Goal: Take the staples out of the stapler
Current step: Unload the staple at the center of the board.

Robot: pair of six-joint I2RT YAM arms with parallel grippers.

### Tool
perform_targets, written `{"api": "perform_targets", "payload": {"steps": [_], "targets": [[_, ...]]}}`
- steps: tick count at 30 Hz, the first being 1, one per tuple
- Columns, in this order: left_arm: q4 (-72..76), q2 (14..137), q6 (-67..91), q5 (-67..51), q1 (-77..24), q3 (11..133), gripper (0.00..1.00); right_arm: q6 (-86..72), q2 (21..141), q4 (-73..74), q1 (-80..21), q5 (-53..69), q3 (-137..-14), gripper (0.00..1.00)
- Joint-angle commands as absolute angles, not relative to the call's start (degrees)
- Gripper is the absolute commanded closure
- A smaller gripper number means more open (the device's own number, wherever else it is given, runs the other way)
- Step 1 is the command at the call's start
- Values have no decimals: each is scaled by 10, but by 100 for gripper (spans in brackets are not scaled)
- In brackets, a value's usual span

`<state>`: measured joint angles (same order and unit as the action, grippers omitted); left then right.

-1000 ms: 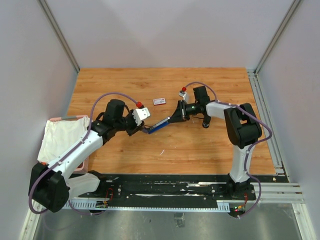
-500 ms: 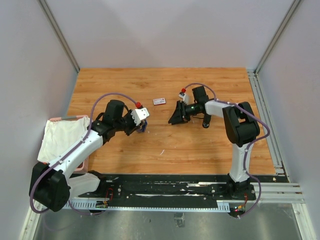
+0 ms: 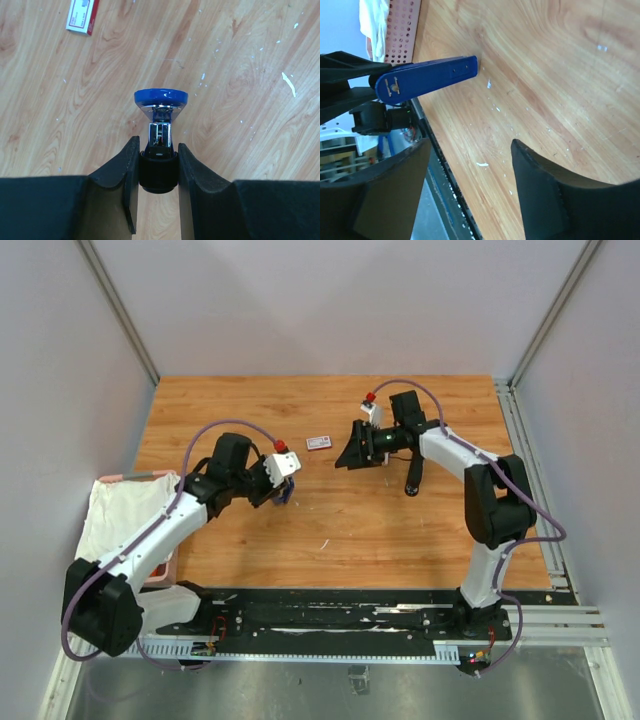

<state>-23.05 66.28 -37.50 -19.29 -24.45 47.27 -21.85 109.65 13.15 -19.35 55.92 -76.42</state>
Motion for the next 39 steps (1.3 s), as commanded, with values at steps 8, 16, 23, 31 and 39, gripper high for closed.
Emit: {"api": "perform_targets", "payload": {"steps": [8,16,23,31,39], "targets": [[-340,743,-416,-156,-289,609,100,-234,1055,202,-269,433,-848,26],[-362,770,-407,-128,-314,635,100,-268,1070,196,-298,453,-853,24],[-373,794,-407,-109,-330,653,100,-287,1087,177,-319,442,-840,23],[-378,808,-409,-107,-334,662,100,-288,1111,175,-341,438,-839,23],[-378,804,-413,-121,-335,659,100,-251,1122,211,-339,364,-840,24]]}}
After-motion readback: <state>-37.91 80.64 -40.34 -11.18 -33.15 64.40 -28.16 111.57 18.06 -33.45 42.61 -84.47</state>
